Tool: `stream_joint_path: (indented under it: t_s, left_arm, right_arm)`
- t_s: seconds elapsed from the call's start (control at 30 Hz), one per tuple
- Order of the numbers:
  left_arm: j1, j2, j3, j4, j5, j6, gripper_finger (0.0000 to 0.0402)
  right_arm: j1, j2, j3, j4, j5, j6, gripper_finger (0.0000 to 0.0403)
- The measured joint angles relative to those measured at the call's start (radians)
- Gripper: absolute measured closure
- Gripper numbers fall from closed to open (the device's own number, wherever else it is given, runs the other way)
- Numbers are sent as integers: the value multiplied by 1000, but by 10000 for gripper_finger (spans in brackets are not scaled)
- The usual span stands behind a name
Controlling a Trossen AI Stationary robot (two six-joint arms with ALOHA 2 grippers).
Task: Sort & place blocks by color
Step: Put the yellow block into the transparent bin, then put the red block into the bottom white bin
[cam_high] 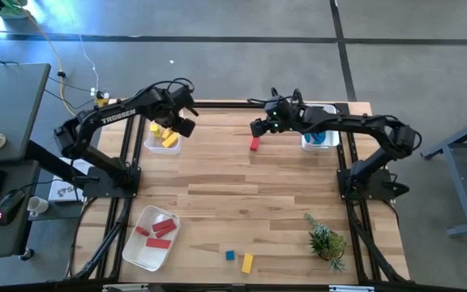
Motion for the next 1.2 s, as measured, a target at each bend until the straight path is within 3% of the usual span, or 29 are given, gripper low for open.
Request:
stream_joint_path:
  t_s: [0.13, 0.63, 0.9, 1.2]
  left_arm:
    - [31, 43, 0, -9, 53, 46, 279]
    - [115, 196, 0, -10, 43, 96, 248]
    - [127, 201, 0, -13, 54, 178, 249]
    - [111, 157, 0, -15, 71, 199, 249]
  right_arm:
    - [0, 33, 0, 2, 3, 32, 167]
    - [1, 100, 0, -5, 12, 101, 167]
    - [1, 125, 0, 3, 26, 182, 167]
    - [1, 206, 0, 5, -38, 226, 167]
